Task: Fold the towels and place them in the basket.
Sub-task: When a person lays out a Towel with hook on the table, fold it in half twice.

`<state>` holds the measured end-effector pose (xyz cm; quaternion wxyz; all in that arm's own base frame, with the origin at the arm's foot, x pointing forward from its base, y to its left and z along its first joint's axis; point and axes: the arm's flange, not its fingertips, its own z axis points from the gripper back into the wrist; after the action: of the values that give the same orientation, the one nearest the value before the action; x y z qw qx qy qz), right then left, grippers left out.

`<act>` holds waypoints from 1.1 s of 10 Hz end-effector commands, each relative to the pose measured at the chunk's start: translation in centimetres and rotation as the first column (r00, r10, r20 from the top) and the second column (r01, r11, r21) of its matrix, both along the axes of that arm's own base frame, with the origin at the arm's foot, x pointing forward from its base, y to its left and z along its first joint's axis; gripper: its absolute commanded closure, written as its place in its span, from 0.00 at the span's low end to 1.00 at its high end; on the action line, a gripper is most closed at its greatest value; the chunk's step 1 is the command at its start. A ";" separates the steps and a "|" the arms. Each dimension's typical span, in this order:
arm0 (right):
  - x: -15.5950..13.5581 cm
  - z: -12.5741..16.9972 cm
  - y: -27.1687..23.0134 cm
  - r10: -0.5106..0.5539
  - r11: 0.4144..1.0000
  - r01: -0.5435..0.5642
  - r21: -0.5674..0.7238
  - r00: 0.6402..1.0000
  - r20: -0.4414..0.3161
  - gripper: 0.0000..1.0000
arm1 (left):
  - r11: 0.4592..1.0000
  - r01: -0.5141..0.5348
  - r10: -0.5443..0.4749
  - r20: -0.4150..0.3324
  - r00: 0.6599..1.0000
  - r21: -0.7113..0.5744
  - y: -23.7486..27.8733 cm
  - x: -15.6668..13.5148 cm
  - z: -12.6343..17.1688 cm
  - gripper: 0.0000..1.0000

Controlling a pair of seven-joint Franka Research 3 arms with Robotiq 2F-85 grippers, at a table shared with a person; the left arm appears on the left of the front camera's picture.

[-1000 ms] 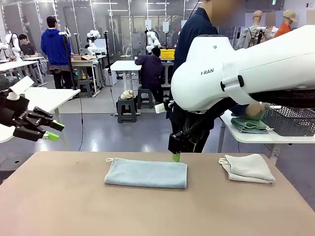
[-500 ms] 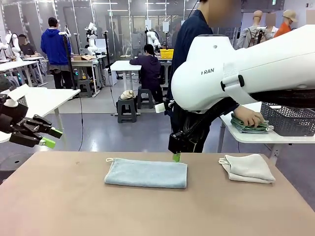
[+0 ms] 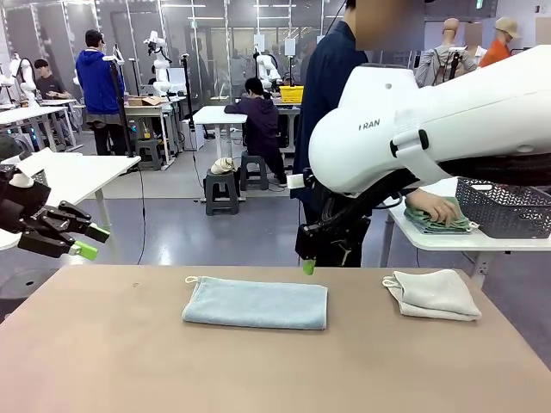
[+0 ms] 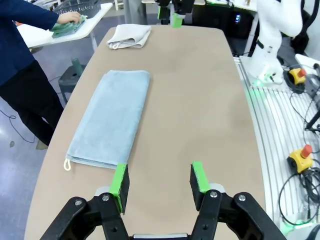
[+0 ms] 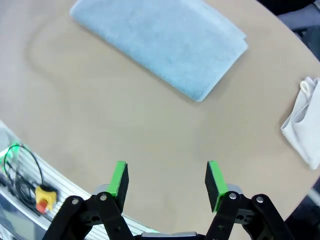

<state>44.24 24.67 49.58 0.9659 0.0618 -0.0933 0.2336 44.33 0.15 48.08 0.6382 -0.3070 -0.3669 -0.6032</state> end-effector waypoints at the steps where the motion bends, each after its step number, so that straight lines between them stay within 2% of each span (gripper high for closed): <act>1: 1.3 -1.9 -0.4 -0.296 0.952 0.294 0.084 0.955 0.013 0.22 | 1.000 0.007 -0.007 0.001 1.000 -0.013 -0.1 -0.1 0.0 0.37; 4: 4.3 -6.0 -2.2 -0.505 0.843 0.512 0.165 0.859 -0.085 0.22 | 1.000 0.007 -0.007 0.001 1.000 -0.013 -0.1 -0.1 0.0 0.37; 6: 6.1 -8.9 -2.2 -0.541 0.821 0.551 0.147 0.834 -0.108 0.22 | 1.000 0.007 -0.007 0.001 1.000 -0.013 -0.1 -0.1 0.0 0.37; 7: 6.8 -10.3 -2.1 -0.571 0.805 0.578 0.135 0.816 -0.090 0.22 | 1.000 0.007 -0.007 0.001 1.000 -0.013 -0.1 -0.1 0.0 0.37; 11: 9.9 -15.7 -1.0 -0.579 0.811 0.577 0.091 0.815 -0.005 0.22 | 1.000 0.007 -0.007 0.001 1.000 -0.013 -0.1 -0.1 0.0 0.37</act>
<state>52.96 22.24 34.32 0.9887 0.0891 -0.1072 -0.0542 44.31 0.03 48.04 0.6382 -0.3069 -0.3656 -0.6040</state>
